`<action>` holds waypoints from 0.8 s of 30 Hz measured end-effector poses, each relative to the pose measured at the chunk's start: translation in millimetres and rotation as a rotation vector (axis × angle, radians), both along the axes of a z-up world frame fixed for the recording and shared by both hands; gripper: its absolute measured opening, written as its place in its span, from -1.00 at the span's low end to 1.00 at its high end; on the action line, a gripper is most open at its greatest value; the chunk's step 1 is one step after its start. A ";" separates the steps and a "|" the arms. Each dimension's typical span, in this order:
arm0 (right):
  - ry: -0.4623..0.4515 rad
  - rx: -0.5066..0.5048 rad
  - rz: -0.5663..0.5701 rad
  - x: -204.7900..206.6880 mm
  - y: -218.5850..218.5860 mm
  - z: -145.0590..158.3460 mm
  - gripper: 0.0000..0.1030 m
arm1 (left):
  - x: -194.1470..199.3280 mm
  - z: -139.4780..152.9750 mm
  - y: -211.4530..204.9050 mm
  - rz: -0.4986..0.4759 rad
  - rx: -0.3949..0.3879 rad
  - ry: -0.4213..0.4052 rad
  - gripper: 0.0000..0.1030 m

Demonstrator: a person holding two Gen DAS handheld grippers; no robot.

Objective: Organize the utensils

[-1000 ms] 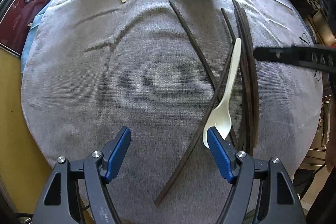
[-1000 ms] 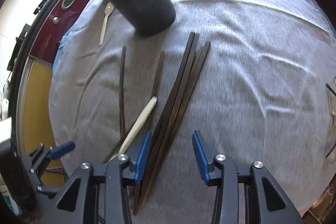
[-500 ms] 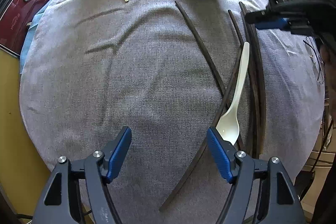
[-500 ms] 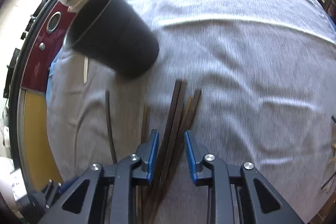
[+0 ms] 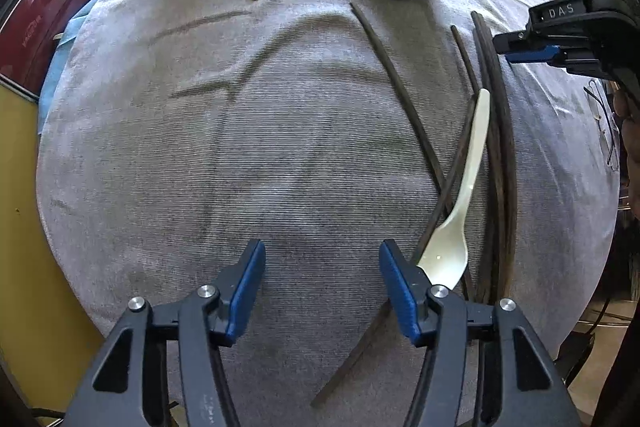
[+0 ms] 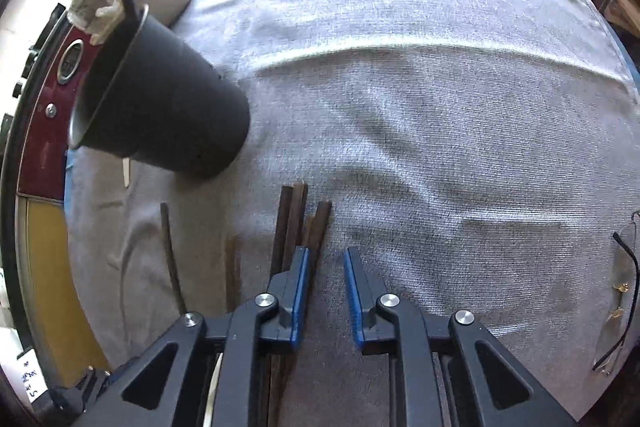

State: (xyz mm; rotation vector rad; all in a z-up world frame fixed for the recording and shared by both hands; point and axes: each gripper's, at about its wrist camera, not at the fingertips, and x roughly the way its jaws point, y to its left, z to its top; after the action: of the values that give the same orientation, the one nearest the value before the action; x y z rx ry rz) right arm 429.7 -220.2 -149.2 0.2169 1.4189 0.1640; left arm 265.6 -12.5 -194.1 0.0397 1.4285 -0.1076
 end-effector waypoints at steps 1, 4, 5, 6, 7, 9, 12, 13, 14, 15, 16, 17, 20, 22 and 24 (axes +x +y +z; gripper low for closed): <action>-0.001 -0.006 -0.001 0.1 -0.4 0.8 -0.61 | -0.5 0.7 2.5 0.002 0.001 -0.002 0.17; -0.005 -0.020 -0.007 4.5 2.3 2.3 -0.61 | -2.7 1.8 9.1 0.002 0.008 -0.004 0.17; -0.002 -0.019 -0.011 8.5 7.5 1.6 -0.61 | -4.0 1.6 10.4 0.002 0.010 -0.002 0.17; -0.007 -0.029 -0.011 12.4 11.3 1.7 -0.61 | -4.2 2.2 11.3 0.003 0.007 0.001 0.17; -0.008 -0.036 -0.013 15.9 14.7 2.1 -0.61 | -3.6 2.5 11.1 0.004 0.002 0.001 0.17; 0.003 -0.035 0.004 15.3 20.7 1.7 -0.61 | -2.0 4.4 11.1 0.004 -0.006 0.003 0.17; 0.000 -0.054 0.051 -0.2 25.9 1.3 -0.61 | 3.8 6.2 4.5 0.004 0.002 0.000 0.17; 0.004 -0.057 0.060 -6.4 25.0 0.6 -0.65 | 6.3 7.1 2.9 0.002 0.011 0.003 0.17; 0.007 -0.058 0.062 -11.4 22.8 0.6 -0.70 | 9.4 7.6 -0.2 -0.002 0.012 -0.001 0.17; 0.008 -0.051 0.061 -16.3 19.4 0.6 -0.70 | 13.6 9.8 -4.8 -0.012 0.013 -0.007 0.17; 0.006 -0.044 0.060 -19.5 15.5 0.7 -0.71 | 16.3 12.6 -9.1 -0.017 0.018 -0.009 0.17; 0.004 -0.038 0.054 -21.3 13.1 -0.9 -0.73 | 20.8 16.5 -14.8 -0.024 0.023 -0.016 0.17; -0.012 -0.033 0.048 -15.5 6.9 -2.1 -0.74 | 37.2 25.6 -35.7 -0.053 0.017 -0.049 0.17; -0.013 -0.022 0.051 -11.4 6.3 -1.5 -0.77 | 51.0 21.4 -50.2 -0.065 0.013 -0.043 0.17; -0.031 0.012 0.044 -9.0 -0.5 0.9 -0.94 | 60.2 15.5 -64.0 -0.079 0.037 -0.048 0.13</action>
State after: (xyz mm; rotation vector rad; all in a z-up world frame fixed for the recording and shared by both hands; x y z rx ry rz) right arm 420.7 -220.8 -148.3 0.1926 1.3930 0.2110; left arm 325.8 -76.4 -178.6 0.1283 1.3811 -0.1449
